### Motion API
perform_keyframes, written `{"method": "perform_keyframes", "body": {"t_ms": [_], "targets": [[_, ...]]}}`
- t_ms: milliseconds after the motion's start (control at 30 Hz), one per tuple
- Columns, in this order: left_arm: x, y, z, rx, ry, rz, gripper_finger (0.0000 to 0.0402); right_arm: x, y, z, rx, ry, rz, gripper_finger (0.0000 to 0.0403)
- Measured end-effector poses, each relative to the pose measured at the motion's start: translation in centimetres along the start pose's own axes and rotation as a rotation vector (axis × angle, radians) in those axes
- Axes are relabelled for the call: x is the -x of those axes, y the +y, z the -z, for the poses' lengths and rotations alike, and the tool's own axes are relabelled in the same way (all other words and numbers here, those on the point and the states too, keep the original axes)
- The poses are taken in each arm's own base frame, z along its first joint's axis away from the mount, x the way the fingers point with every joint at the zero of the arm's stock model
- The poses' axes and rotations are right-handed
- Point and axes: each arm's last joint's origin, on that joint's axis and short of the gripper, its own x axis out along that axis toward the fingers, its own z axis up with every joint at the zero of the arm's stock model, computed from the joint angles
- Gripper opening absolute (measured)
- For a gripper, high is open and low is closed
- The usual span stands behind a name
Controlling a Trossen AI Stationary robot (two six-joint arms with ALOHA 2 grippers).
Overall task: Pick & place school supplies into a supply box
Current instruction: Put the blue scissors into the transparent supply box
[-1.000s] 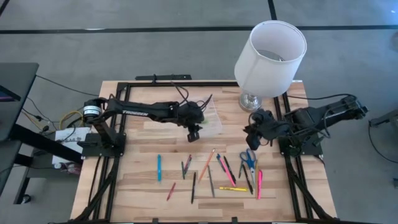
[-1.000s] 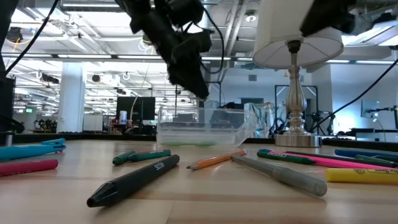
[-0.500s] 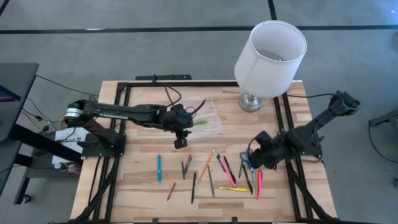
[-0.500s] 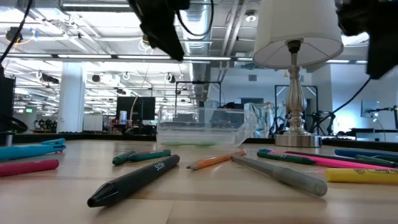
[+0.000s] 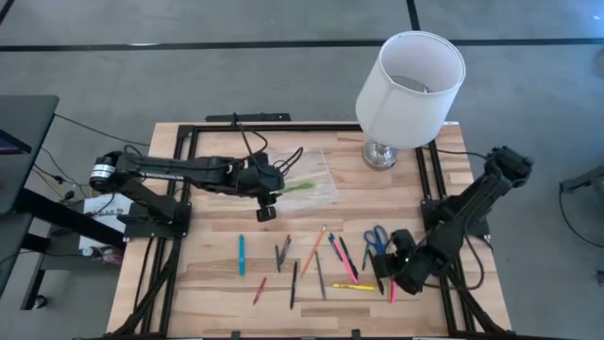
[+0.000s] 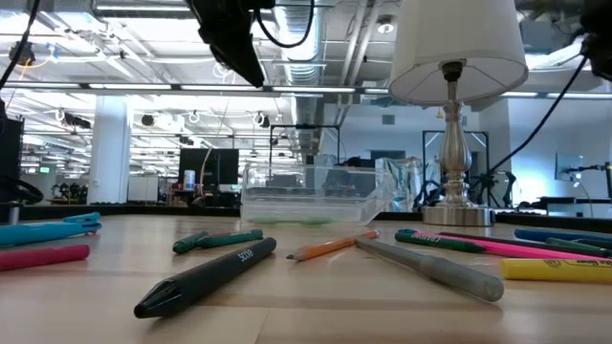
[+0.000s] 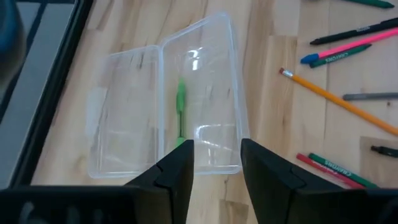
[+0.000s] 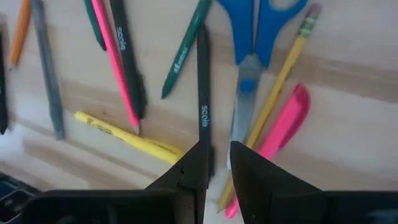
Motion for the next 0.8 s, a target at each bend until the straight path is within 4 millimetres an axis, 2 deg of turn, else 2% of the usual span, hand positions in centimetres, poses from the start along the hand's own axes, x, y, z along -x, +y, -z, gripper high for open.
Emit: {"method": "perform_keyframes", "body": {"t_ms": [133, 300, 633, 800], "targets": [[-0.1, 0.5, 0.0, -0.011, 0.0, -0.006, 0.0128, -1.1, 0.4, -1.0, 0.009, -0.118, 0.019, 0.0063], [-0.2, 0.7, 0.0, -0.007, 0.001, -0.007, 0.0128, -2.0, 0.7, -3.0, 0.037, -0.181, 0.117, 0.0063], [-0.2, 0.7, 0.0, 0.006, 0.007, -0.006, 0.0128, -2.5, 1.7, -6.7, 0.1, -0.181, 0.192, 0.0064], [-0.2, 0.7, 0.1, 0.005, 0.014, -0.006, 0.0128, -3.4, 2.2, -8.2, 0.159, -0.142, 0.229, 0.008]]}}
